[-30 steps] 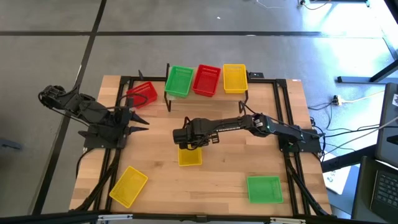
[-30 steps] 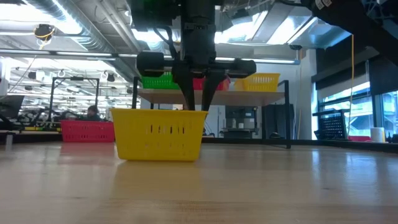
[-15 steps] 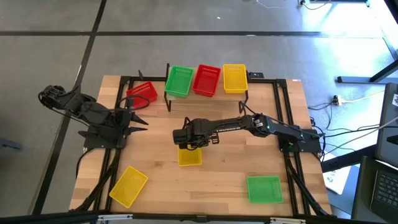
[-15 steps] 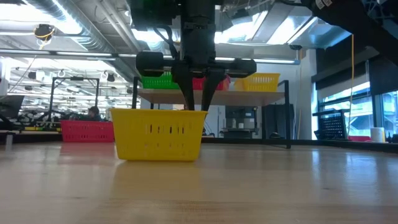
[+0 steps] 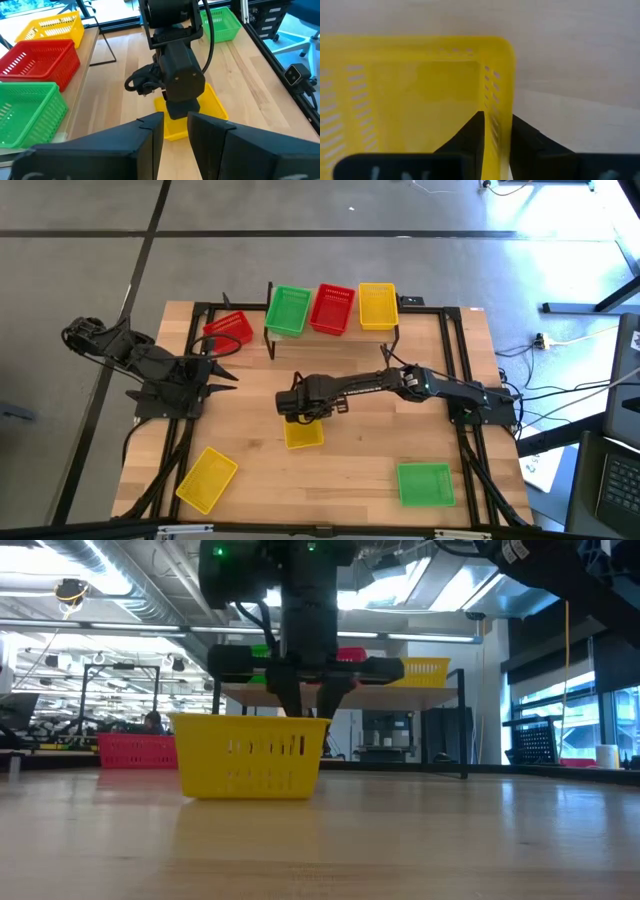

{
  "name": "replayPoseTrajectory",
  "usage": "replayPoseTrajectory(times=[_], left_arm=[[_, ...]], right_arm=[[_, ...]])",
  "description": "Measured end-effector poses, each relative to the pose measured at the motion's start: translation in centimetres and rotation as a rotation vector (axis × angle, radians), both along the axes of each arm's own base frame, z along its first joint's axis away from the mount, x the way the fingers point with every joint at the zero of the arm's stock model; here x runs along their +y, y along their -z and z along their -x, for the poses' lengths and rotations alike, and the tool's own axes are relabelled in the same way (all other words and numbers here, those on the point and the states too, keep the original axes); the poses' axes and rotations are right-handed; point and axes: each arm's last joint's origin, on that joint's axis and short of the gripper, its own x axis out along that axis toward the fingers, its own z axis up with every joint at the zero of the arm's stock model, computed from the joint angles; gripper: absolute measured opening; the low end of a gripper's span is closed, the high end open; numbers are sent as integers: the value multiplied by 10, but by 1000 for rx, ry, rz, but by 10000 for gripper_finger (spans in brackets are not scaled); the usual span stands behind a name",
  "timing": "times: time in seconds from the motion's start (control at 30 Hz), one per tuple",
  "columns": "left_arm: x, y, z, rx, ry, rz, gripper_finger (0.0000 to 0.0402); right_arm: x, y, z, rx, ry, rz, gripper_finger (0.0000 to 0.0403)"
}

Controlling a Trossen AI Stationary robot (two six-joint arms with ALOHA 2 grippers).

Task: Stack baskets on shelf by color
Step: Stack the top yellow bin on top of the yellow bin on the shelf

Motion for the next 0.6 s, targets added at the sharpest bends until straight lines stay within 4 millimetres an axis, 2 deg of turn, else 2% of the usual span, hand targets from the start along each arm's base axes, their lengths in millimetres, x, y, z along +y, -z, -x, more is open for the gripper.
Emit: replayPoseTrajectory(times=[0.1, 0.23, 0.37, 0.5, 0.6], left_arm=[[0, 0, 0, 0, 0, 0, 78], [0, 0, 0, 2, 0, -1, 78], [0, 1, 0, 5, 0, -2, 78], [1, 2, 1, 25, 0, -11, 78], [1, 3, 2, 33, 0, -15, 78]], right_arm=[[0, 1, -1, -5, -3, 7, 52], [0, 1, -1, -6, -51, 15, 10], [0, 0, -2, -13, -53, 38, 8], [0, -17, -2, -70, -52, 31, 4], [1, -42, 4, -120, -54, 28, 3]])
